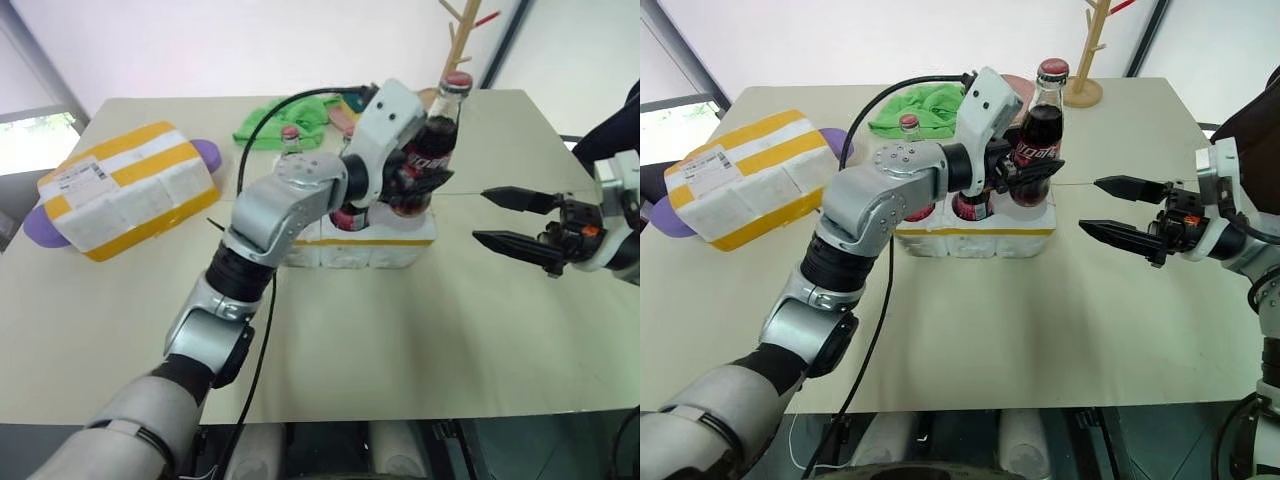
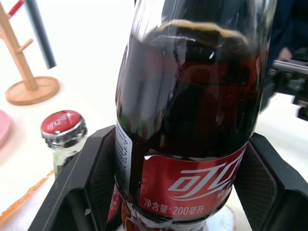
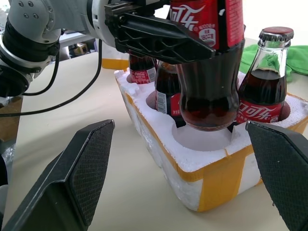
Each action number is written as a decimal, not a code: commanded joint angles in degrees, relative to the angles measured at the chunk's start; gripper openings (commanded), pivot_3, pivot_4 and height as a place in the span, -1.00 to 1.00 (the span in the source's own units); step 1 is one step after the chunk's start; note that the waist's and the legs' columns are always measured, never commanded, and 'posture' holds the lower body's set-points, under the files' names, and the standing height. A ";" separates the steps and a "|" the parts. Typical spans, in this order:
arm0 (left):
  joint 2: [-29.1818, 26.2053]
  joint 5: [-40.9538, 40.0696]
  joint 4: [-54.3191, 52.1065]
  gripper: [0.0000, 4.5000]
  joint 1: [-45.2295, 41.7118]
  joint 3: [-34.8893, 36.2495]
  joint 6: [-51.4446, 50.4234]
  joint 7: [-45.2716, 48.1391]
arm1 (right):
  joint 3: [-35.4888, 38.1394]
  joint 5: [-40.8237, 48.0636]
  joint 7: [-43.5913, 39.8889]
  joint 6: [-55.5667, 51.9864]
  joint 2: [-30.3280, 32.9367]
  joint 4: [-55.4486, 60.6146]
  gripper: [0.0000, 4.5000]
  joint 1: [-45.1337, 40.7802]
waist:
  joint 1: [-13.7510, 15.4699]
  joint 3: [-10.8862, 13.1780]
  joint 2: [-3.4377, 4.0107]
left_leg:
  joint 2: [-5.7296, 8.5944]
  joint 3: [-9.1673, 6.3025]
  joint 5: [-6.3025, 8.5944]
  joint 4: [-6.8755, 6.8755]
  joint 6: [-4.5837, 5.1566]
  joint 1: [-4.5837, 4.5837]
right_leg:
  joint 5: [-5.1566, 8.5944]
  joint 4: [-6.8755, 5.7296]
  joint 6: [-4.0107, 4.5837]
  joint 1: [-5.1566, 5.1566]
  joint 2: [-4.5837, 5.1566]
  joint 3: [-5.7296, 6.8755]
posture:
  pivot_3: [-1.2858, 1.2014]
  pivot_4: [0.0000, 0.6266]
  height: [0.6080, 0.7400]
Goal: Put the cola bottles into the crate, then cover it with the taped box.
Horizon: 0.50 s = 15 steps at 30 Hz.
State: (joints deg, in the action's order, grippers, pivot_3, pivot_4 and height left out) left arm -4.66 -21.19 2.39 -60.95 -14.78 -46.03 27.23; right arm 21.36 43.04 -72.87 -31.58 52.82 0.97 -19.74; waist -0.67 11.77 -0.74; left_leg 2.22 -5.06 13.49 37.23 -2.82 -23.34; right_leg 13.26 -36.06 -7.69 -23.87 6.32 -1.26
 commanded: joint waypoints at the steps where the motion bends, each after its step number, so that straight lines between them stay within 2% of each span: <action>1: 0.77 0.83 -0.38 0.24 -0.41 0.08 -0.44 0.28 | 1.32 0.89 -0.24 0.95 0.04 1.08 1.00 -0.60 | 0.00 0.00 0.00 | 0.00 0.00 0.00 0.00 0.00 0.01 | 0.00 0.00 0.00 0.01 0.00 0.00 | 0.03 -0.52 1.00; 15: 3.86 0.20 -3.45 0.24 -0.90 0.87 -4.31 0.35 | 1.52 0.59 0.25 0.90 0.37 0.89 1.00 -0.59 | -0.02 0.00 0.00 | 0.00 0.00 0.00 0.01 0.00 0.38 | 0.02 0.05 -0.03 0.44 0.00 0.00 | 0.03 -0.52 1.00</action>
State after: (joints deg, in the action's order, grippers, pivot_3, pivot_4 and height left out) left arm -1.63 -20.25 1.04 -60.95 -14.67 -49.76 27.50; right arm 21.26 43.03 -72.64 -31.58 52.83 0.97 -19.70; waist -0.69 11.78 -0.74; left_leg 2.22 -5.06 13.49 37.23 -2.82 -22.96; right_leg 13.27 -36.01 -7.72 -23.43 6.33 -1.25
